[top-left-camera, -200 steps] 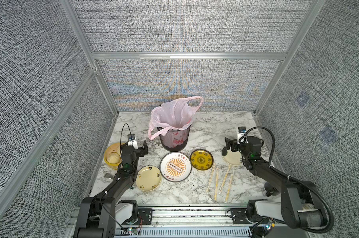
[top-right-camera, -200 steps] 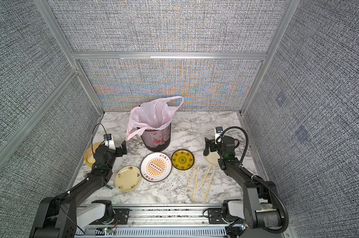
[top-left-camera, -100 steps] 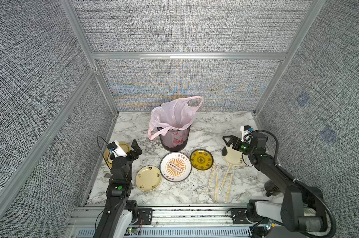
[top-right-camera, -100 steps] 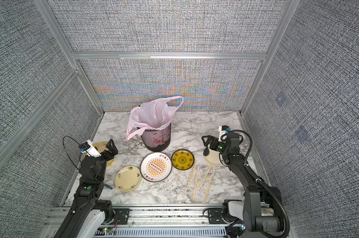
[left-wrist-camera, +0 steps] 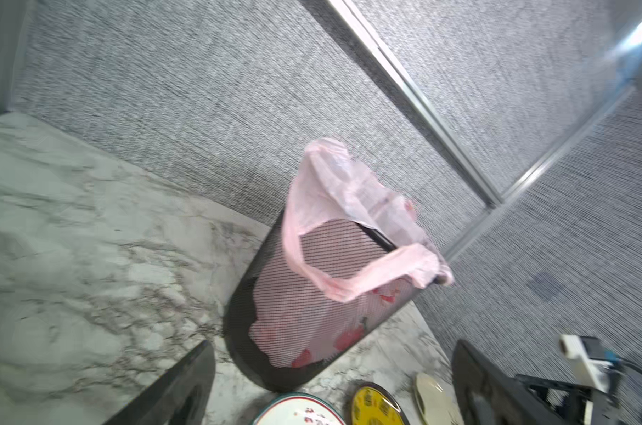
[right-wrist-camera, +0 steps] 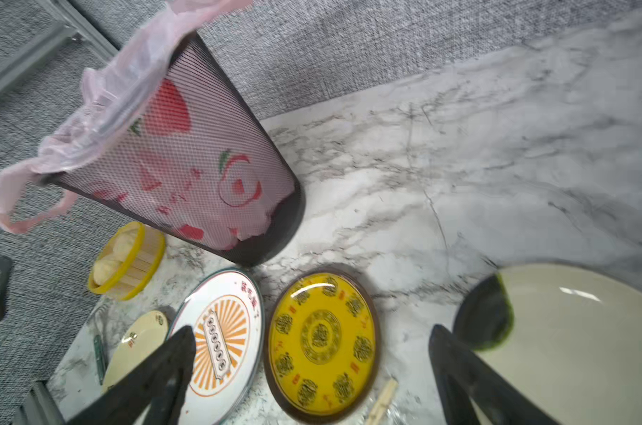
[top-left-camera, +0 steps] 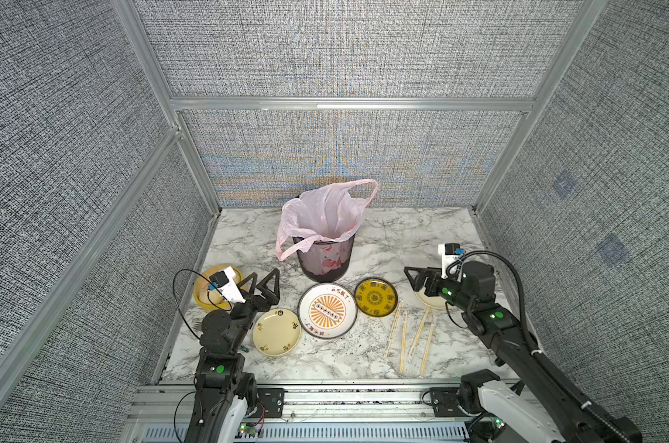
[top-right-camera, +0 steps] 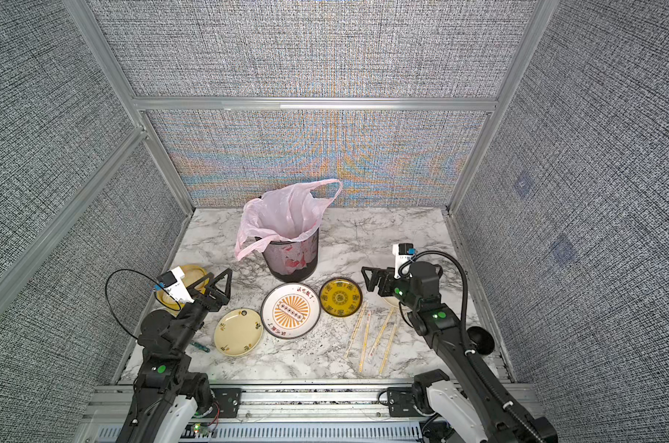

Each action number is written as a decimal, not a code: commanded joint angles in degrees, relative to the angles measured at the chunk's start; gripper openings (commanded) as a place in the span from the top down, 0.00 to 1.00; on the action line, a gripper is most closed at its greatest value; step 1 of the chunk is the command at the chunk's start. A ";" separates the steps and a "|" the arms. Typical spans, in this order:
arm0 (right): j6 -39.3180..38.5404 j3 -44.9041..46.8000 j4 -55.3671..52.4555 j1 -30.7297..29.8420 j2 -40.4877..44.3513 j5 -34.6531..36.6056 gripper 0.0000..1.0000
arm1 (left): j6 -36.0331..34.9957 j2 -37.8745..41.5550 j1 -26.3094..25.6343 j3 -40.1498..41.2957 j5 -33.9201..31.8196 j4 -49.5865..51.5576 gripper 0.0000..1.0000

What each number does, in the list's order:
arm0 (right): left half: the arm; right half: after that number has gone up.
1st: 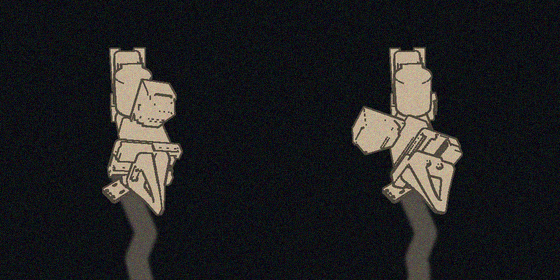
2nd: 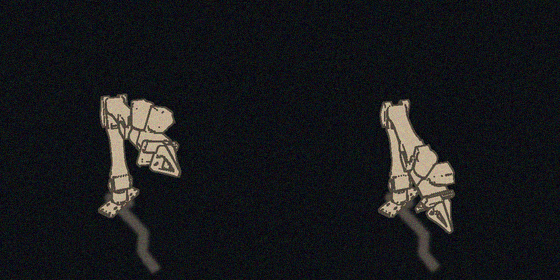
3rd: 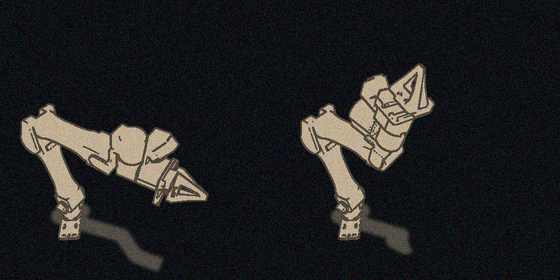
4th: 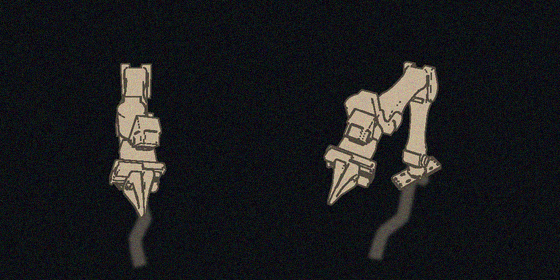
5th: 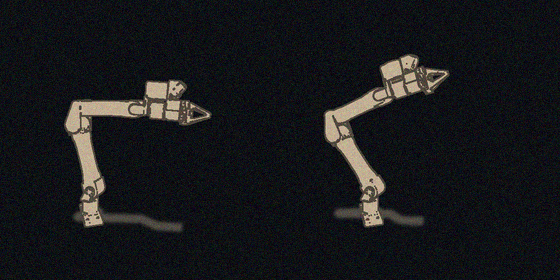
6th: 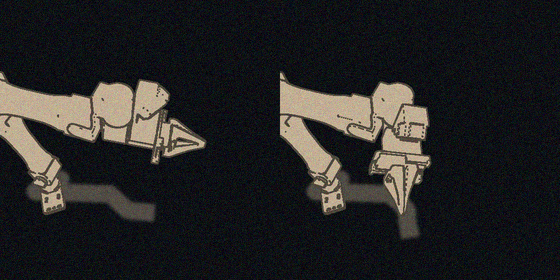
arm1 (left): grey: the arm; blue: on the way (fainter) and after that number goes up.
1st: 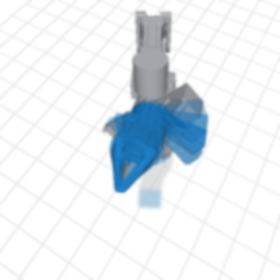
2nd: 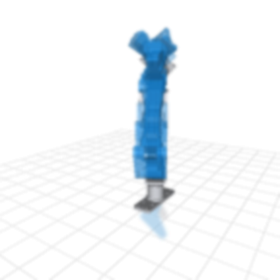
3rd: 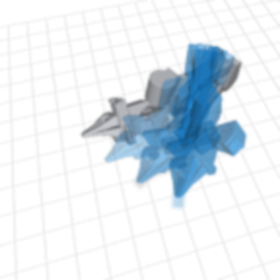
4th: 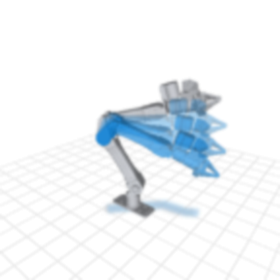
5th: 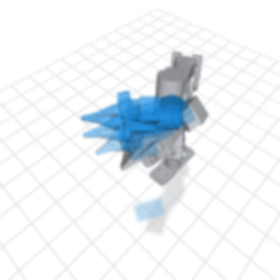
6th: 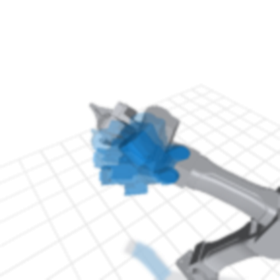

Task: Remove the packaging of disposable chopsticks
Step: Pick up the disposable chopsticks from the center of the board.

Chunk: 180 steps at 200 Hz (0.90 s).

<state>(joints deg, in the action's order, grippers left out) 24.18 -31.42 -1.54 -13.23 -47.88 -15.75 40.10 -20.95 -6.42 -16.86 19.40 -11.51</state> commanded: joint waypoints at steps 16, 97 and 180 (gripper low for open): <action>2.08 1.59 -6.89 -0.17 4.63 -1.25 0.01 | -3.78 -3.76 -5.79 -2.95 11.81 1.05 0.00; 10.18 2.99 -31.40 -18.59 7.93 24.76 0.09 | -16.86 -20.21 -30.53 -9.10 5.89 3.82 0.06; 14.15 6.30 -34.11 -13.31 2.08 24.34 0.32 | -19.06 -39.78 -49.52 -15.60 -2.40 -2.61 0.13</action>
<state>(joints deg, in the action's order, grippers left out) 37.82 -26.09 -36.05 -29.26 -44.45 12.16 22.02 -56.40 -53.87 -31.22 19.38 -9.72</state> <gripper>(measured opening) 0.727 0.869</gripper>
